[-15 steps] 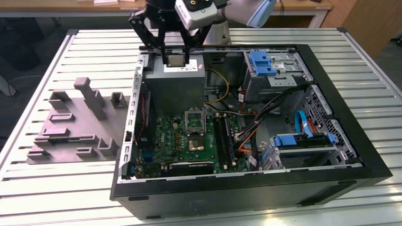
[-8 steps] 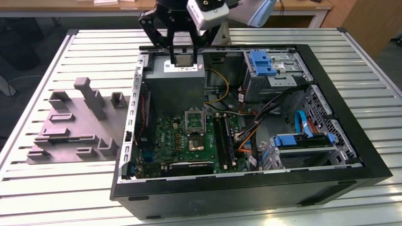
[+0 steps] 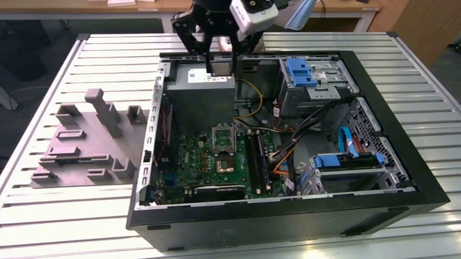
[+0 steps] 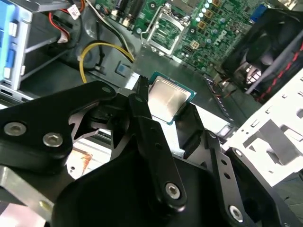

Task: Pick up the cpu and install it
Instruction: 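Pick up the cpu and move it towards the insertion slot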

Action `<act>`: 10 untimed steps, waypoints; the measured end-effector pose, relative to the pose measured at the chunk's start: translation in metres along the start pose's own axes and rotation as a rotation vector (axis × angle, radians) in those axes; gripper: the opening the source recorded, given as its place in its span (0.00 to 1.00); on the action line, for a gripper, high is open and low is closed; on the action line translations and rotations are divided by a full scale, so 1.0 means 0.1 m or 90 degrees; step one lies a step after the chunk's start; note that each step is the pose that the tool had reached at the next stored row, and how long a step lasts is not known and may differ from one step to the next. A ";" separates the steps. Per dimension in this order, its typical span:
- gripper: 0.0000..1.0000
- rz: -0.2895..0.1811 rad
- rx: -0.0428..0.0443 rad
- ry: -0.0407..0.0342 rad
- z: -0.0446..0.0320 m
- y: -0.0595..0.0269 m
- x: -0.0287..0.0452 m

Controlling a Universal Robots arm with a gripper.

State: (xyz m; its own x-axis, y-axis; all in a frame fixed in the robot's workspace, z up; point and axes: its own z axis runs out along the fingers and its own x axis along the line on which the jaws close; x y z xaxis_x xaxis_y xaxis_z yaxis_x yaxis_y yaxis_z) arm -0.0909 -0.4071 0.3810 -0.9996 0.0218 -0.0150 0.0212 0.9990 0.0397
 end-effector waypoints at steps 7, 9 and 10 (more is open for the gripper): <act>0.47 0.000 0.0000 0.0000 0.004 0.003 -0.154; 0.47 0.000 -0.0001 -0.0001 0.007 0.004 -0.188; 0.47 0.000 0.0000 -0.0006 0.008 0.004 -0.199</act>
State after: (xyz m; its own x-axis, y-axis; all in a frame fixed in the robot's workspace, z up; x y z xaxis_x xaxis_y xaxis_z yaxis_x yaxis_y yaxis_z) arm -0.0710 -0.4071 0.3805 -0.9996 0.0217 -0.0159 0.0211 0.9990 0.0397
